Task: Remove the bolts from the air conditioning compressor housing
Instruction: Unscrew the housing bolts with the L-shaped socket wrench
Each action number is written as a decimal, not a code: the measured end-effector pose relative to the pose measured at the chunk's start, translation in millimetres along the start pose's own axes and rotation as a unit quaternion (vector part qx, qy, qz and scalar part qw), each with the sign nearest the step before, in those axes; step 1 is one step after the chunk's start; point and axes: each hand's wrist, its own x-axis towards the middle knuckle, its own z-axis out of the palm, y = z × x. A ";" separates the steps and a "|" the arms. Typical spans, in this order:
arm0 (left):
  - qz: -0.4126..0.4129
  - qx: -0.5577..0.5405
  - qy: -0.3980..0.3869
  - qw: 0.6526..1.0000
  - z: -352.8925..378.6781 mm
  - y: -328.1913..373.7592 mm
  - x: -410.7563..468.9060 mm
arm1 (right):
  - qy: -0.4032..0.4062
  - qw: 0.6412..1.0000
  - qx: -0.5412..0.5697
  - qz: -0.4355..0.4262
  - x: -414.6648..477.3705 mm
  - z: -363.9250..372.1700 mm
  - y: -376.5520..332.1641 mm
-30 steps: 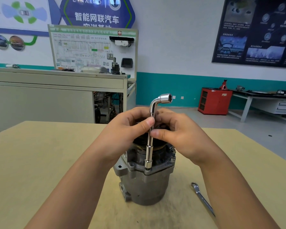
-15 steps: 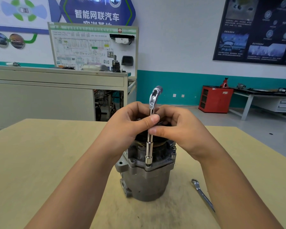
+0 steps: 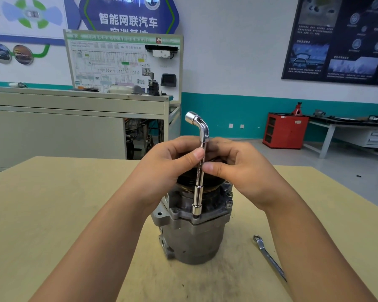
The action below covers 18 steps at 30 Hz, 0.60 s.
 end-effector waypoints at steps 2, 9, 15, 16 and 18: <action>-0.002 0.002 0.005 1.000 0.5 -0.6 0.3 | -0.007 1.000 0.001 0.001 -0.6 -0.3 -1.1; 0.005 -0.006 0.041 0.999 1.8 -4.3 1.6 | -0.017 1.000 -0.023 0.012 -1.3 -2.3 0.5; 0.004 -0.013 0.032 0.999 1.3 -2.9 1.4 | 0.001 1.000 -0.022 0.005 0.8 0.4 4.1; 0.003 -0.011 0.028 1.000 1.2 -2.3 1.3 | 0.004 1.000 -0.024 0.003 0.9 1.1 3.8; 0.001 -0.012 0.025 1.000 1.4 -1.5 0.9 | 0.014 0.999 -0.036 0.001 1.1 2.5 3.3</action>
